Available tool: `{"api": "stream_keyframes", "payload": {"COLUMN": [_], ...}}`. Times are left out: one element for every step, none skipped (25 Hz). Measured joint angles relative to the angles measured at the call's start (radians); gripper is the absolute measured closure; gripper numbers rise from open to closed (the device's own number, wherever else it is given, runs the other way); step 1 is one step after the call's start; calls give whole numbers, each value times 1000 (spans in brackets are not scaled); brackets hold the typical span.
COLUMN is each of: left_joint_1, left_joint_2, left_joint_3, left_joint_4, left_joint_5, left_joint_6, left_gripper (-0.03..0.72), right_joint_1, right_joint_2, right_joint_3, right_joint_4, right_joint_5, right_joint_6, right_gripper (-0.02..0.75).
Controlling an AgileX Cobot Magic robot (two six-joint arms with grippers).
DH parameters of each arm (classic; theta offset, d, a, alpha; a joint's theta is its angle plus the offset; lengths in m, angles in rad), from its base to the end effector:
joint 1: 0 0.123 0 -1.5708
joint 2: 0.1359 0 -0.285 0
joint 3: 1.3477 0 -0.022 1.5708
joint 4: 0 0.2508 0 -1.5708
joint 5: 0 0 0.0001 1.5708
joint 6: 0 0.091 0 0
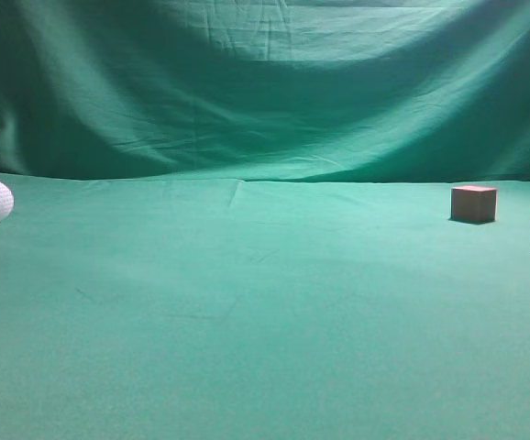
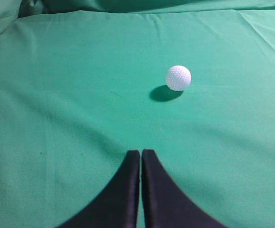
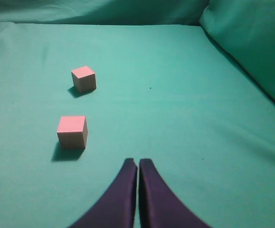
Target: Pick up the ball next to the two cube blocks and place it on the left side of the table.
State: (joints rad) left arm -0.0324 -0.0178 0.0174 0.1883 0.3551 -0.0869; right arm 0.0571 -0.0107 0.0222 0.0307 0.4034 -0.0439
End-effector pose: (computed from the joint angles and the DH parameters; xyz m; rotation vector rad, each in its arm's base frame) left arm 0.0528 0.0042 0.1768 0.0663 1.8319 0.1001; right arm 0.0516 0.0041 0.1701 -0.0772 1.8969 0.0396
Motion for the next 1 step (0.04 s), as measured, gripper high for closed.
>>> {"api": "stream_keyframes", "payload": {"left_joint_1": [0], "left_joint_2": [0], "left_joint_3": [0], "left_joint_4": [0], "left_joint_5": [0], "left_joint_6": [0], "left_gripper": [688], "right_joint_1": [0], "right_joint_2": [0], "right_joint_3": [0], "right_joint_4": [0], "right_joint_5": [0], "right_joint_6": [0], "right_gripper": [738]}}
